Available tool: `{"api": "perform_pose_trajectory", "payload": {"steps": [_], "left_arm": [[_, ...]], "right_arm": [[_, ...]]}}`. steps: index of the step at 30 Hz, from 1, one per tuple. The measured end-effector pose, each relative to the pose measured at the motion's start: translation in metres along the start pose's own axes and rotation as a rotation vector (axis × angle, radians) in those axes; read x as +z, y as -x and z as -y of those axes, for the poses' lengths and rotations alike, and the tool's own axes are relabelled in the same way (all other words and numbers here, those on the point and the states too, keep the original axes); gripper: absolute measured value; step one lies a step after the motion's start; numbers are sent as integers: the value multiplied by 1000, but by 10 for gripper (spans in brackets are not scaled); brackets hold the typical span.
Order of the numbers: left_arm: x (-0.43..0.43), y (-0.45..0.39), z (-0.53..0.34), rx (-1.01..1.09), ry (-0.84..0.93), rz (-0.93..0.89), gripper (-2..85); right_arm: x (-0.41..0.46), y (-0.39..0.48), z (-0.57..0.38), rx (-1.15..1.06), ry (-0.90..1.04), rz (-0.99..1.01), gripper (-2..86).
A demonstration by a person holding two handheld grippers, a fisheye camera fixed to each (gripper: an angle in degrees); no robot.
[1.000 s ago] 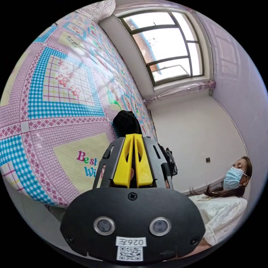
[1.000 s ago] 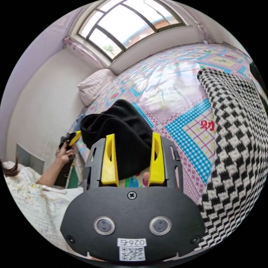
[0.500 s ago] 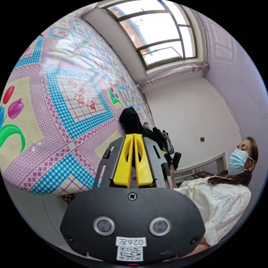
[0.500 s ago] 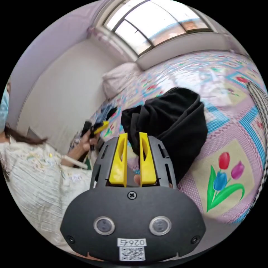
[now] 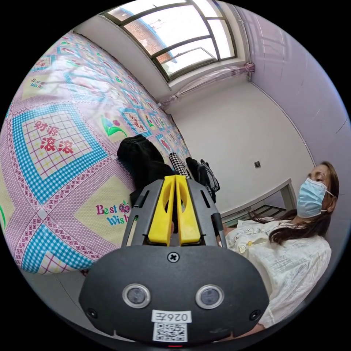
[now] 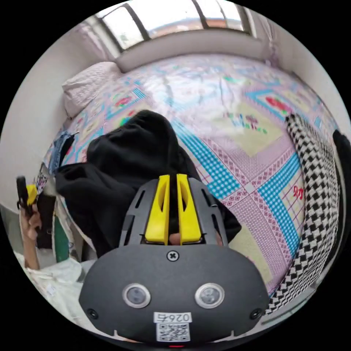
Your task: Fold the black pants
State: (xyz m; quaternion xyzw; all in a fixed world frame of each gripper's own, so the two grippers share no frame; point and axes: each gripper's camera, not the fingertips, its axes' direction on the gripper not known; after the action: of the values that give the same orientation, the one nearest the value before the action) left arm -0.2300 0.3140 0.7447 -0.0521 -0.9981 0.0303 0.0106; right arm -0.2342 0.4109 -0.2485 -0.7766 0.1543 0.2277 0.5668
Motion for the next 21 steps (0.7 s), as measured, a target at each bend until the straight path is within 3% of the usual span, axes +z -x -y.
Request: {"api": "perform_pose_trajectory", "payload": {"steps": [4, 7, 13, 16, 18, 21], "left_arm": [[27, -15, 1, 5, -10, 47, 59], [60, -22, 10, 10, 14, 69, 121], [176, -56, 25, 156, 273, 281, 272], [255, -66, 15, 271, 533, 522, 227], [308, -54, -7, 338, 746, 776, 117], [311, -52, -25, 368, 678, 814, 78]], "right_arm": [[-45, 53, -54, -225, -122, 318, -10], [-51, 93, -100, -370, -98, 382, -11], [-57, 124, -141, -557, -56, 352, -11], [-65, 139, -154, -690, -36, 349, -10], [-70, 151, -168, -789, -22, 326, -9], [-86, 152, -187, -922, -50, 214, -6]]}}
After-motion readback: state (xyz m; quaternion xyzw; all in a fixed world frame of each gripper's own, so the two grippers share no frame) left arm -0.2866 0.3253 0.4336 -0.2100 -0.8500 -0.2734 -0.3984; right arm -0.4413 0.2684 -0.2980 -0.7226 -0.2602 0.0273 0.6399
